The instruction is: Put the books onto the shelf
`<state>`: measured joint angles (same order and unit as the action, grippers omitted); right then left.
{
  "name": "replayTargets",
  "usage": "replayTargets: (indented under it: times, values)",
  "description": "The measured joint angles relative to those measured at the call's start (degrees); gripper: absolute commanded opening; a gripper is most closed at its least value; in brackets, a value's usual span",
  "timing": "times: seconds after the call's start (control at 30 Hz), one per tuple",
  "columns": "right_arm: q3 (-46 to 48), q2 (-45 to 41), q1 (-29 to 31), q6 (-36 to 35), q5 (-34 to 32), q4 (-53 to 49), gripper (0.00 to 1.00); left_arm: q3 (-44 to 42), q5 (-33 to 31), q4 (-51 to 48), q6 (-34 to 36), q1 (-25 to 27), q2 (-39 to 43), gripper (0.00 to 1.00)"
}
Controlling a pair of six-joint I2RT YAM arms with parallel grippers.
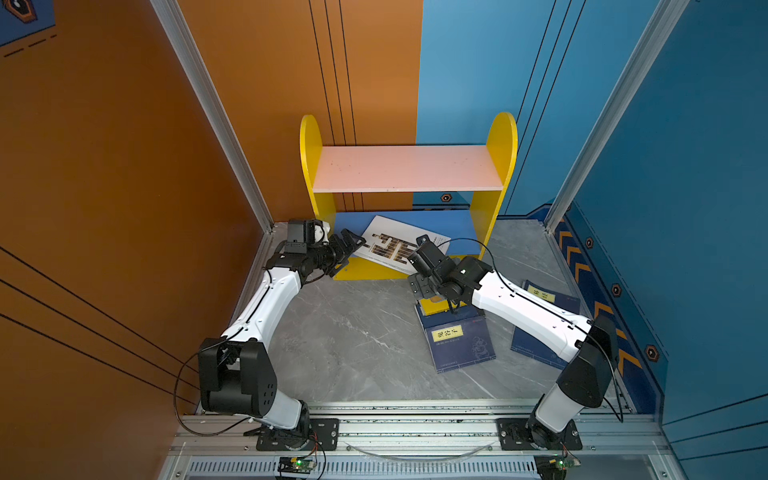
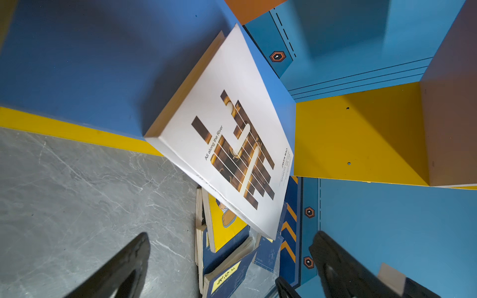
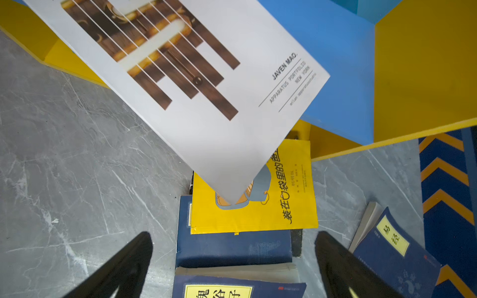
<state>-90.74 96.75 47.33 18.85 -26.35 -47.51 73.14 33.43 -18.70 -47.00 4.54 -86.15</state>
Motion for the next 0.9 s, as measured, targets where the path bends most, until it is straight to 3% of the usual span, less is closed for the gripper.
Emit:
replayTargets:
  times: [0.17,0.5,0.9]
  values:
    - [1.2,0.0,-1.1,2.8,1.0,0.4,0.99,0.4,0.0,-0.4,0.8,0.0,-0.2,0.99]
    - [3.5,0.4,-6.2,5.5,9.2,3.7,0.98,0.6,0.0,-0.5,1.1,0.0,-0.9,0.99]
    - [3.6,4.3,-11.2,7.0,11.3,6.1,0.95,3.5,-1.2,-1.3,1.9,0.5,-1.7,0.99]
